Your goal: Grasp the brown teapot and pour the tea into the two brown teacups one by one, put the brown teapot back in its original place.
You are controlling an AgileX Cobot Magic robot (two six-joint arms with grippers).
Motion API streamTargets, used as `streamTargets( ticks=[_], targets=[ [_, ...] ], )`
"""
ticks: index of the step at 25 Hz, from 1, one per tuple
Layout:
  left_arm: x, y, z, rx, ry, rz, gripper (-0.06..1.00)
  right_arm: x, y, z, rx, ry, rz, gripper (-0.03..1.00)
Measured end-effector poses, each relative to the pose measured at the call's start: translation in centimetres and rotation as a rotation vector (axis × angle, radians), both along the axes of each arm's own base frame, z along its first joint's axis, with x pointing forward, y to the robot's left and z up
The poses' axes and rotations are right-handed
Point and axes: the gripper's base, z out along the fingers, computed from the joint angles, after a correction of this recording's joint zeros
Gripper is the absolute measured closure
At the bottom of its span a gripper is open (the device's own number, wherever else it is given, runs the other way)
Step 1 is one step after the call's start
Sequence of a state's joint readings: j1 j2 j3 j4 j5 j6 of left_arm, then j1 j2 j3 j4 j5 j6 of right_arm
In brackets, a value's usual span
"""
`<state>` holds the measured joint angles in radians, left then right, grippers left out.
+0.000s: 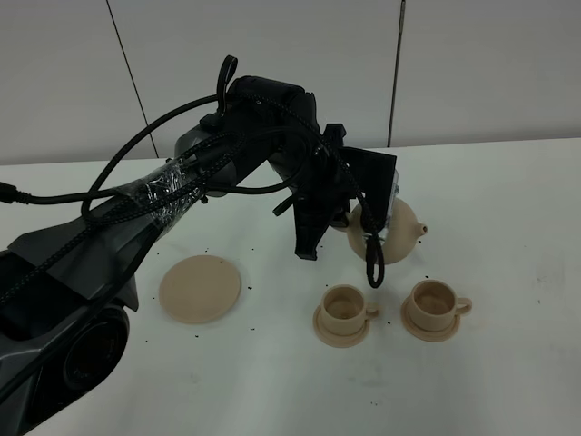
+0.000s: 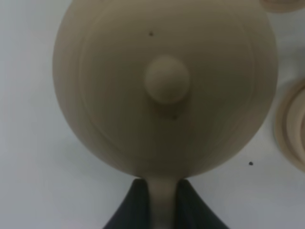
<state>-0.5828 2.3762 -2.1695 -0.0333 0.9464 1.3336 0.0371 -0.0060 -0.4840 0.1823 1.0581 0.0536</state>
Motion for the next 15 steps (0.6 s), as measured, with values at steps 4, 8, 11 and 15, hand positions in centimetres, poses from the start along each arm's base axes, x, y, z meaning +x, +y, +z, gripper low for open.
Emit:
streamTargets(
  ticks=[4, 8, 11, 15],
  targets=[
    [0.2, -0.1, 0.0, 0.006, -0.028, -0.046, 0.77, 0.0, 0.0, 0.0, 0.000, 0.000, 0.000, 0.72],
    [0.1, -0.4, 0.0, 0.020, -0.053, -0.100, 0.77, 0.0, 0.0, 0.0, 0.000, 0.000, 0.000, 0.72],
    [-0.2, -1.0, 0.0, 0.032, -0.074, -0.137, 0.77, 0.0, 0.0, 0.0, 0.000, 0.000, 0.000, 0.72],
    [-0.5, -1.5, 0.1, 0.062, -0.101, -0.165, 0.77, 0.0, 0.0, 0.0, 0.000, 0.000, 0.000, 0.72]
  ],
)
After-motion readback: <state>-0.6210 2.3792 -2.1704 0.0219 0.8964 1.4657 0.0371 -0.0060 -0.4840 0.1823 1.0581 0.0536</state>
